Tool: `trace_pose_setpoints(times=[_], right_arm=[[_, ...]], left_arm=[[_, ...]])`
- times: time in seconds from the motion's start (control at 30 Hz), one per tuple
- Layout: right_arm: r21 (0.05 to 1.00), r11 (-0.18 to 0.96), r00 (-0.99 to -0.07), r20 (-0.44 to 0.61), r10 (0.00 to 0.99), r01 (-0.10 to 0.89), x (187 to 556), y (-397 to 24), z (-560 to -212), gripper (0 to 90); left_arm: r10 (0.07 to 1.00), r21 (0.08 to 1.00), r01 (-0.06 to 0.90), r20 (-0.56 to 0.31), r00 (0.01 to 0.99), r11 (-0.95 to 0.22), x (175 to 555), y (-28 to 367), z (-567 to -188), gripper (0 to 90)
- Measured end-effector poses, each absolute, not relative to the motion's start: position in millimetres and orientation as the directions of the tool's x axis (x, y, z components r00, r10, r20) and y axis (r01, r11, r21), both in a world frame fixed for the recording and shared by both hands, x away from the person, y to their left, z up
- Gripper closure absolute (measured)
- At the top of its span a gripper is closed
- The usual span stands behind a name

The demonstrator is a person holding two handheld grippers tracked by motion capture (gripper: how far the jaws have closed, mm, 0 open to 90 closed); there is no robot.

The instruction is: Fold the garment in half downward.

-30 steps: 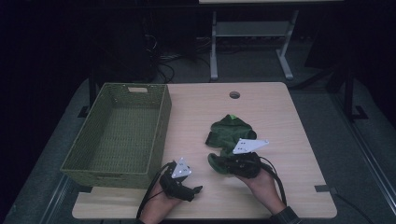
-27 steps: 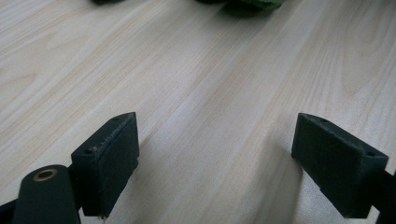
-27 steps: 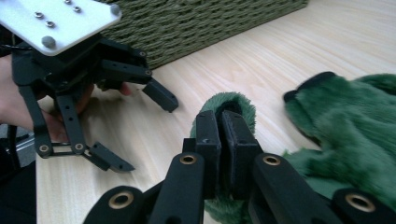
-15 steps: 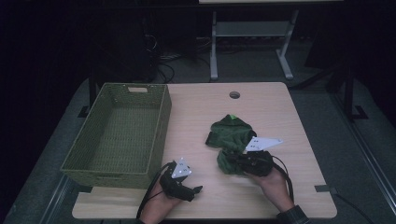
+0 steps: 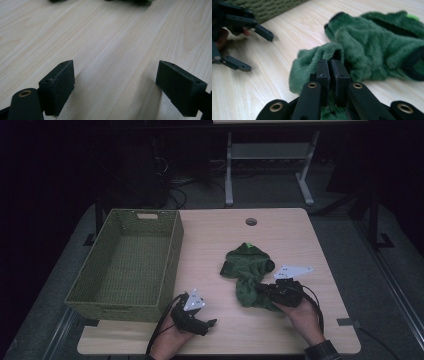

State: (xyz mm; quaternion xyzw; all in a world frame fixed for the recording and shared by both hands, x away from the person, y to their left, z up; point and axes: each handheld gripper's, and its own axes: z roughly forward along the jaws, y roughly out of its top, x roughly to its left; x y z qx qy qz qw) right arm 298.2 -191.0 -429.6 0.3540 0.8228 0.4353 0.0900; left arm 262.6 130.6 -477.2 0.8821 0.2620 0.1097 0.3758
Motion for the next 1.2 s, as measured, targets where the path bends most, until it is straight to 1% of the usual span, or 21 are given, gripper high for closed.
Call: trace_pose_setpoints(times=[0.23, 0.37, 0.57, 0.63, 0.77, 0.83, 1.03, 1.2], right_arm=[[0.740, 0.389, -0.692, 0.140, 0.708, 0.548, 307.2, -196.5, -438.4, 83.2], [0.745, 0.374, -0.678, 0.140, 0.721, 0.552, 308.9, -202.2, -437.5, 82.4], [0.784, 0.344, -0.674, 0.124, 0.728, 0.516, 306.6, -211.3, -429.2, 82.0], [0.794, 0.336, -0.677, 0.124, 0.725, 0.506, 305.2, -210.9, -424.9, 82.9], [0.817, 0.337, -0.702, 0.112, 0.703, 0.468, 303.5, -205.6, -416.8, 89.5], [0.813, 0.348, -0.713, 0.114, 0.692, 0.468, 306.0, -200.6, -417.2, 89.7], [0.764, 0.401, -0.720, 0.117, 0.684, 0.505, 320.6, -189.3, -436.3, 89.8], [0.722, 0.434, -0.726, 0.138, 0.673, 0.539, 323.5, -178.8, -450.4, 89.8]], left_arm=[[0.543, 0.721, 0.377, 0.000, 0.839, -0.582, 262.9, 130.8, -477.2, 14.9], [0.544, 0.720, 0.377, 0.000, 0.839, -0.582, 262.9, 130.8, -477.1, 14.9], [0.544, 0.720, 0.380, -0.003, 0.839, -0.581, 262.7, 130.7, -477.2, 14.9], [0.543, 0.720, 0.377, 0.000, 0.840, -0.583, 262.9, 130.8, -477.1, 14.9], [0.544, 0.722, 0.377, 0.000, 0.839, -0.581, 262.9, 130.7, -477.2, 14.9], [0.543, 0.722, 0.375, 0.001, 0.840, -0.582, 263.0, 130.7, -477.1, 14.9], [0.542, 0.720, 0.374, 0.003, 0.841, -0.585, 263.1, 130.9, -477.0, 14.9], [0.543, 0.720, 0.378, -0.002, 0.840, -0.582, 262.8, 130.8, -477.1, 14.9]])
